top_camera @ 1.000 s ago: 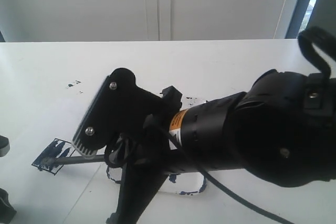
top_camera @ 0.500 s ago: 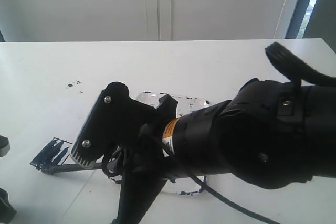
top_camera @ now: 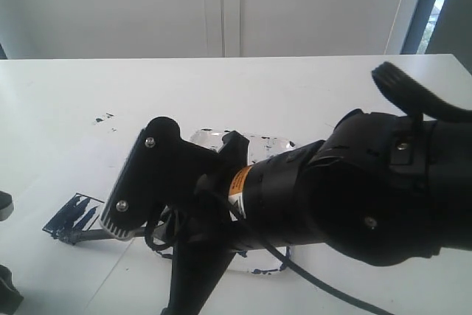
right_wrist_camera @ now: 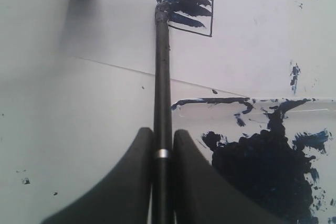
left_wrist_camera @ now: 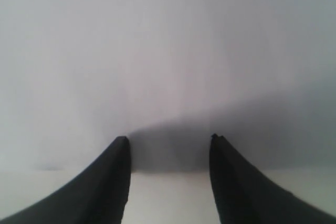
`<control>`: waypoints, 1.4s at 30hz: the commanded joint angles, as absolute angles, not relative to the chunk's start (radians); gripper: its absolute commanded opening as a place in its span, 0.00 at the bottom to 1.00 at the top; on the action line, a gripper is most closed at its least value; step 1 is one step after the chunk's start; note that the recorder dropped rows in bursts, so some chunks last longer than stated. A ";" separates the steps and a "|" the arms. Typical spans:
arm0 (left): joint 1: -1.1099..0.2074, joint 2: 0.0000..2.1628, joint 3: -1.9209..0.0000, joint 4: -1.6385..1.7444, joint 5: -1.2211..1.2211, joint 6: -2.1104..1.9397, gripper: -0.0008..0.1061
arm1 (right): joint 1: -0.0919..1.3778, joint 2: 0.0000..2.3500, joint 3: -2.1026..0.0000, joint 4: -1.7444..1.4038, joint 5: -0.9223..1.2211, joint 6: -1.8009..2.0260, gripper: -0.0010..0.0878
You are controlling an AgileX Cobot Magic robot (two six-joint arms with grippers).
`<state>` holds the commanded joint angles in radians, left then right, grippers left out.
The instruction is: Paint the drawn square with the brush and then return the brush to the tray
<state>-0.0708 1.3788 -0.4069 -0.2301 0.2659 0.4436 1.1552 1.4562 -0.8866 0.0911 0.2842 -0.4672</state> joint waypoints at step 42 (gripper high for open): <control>-0.071 1.379 -0.396 -0.228 0.257 0.444 0.49 | 1.198 1.449 -0.887 0.000 0.274 -0.363 0.01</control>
<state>-0.0708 1.3788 -0.3958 -0.2276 0.2574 0.4436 1.1978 1.4485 -0.8866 0.0000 0.2739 -0.3631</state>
